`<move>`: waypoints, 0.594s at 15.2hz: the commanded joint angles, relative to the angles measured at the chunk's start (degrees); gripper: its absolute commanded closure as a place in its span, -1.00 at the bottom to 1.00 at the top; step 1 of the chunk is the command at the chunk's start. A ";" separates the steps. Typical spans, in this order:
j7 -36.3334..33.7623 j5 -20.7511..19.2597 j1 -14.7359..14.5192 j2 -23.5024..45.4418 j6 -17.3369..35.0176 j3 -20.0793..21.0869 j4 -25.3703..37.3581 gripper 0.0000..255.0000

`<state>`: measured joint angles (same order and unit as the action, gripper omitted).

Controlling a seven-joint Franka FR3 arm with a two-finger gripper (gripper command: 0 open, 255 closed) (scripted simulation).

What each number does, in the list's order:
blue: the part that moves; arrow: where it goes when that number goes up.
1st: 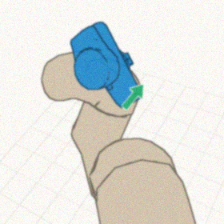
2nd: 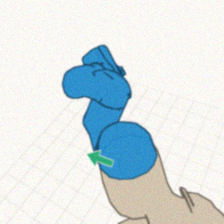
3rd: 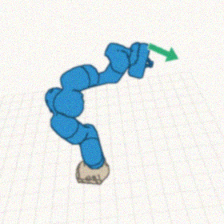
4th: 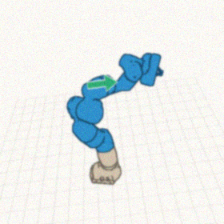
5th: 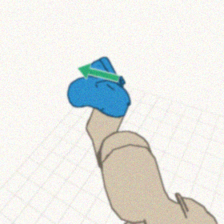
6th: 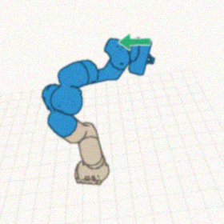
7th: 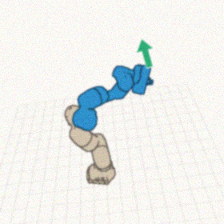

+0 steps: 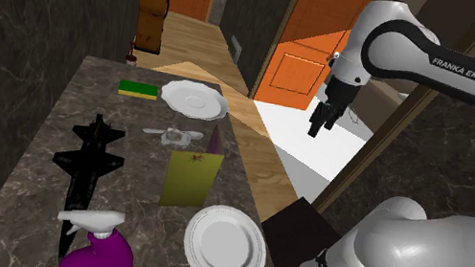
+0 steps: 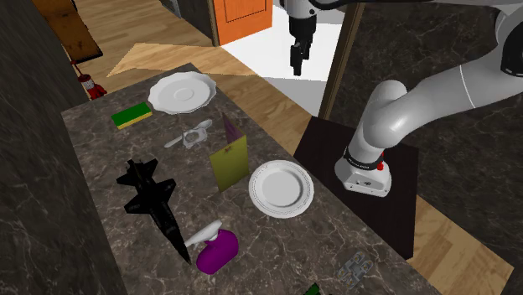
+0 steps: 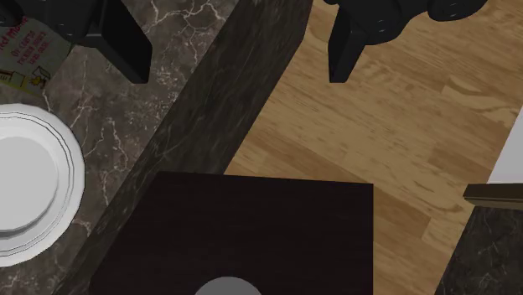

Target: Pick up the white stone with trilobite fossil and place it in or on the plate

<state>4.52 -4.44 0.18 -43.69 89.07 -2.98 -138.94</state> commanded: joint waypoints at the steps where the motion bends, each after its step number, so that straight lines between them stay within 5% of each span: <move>1: 0.00 0.00 0.00 0.00 0.00 0.00 0.00 -1.00; 9: -1.46 4.59 -3.59 13.33 12.60 2.24 2.09 -1.00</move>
<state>3.06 -0.36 -3.02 -32.36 100.36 -0.93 -137.83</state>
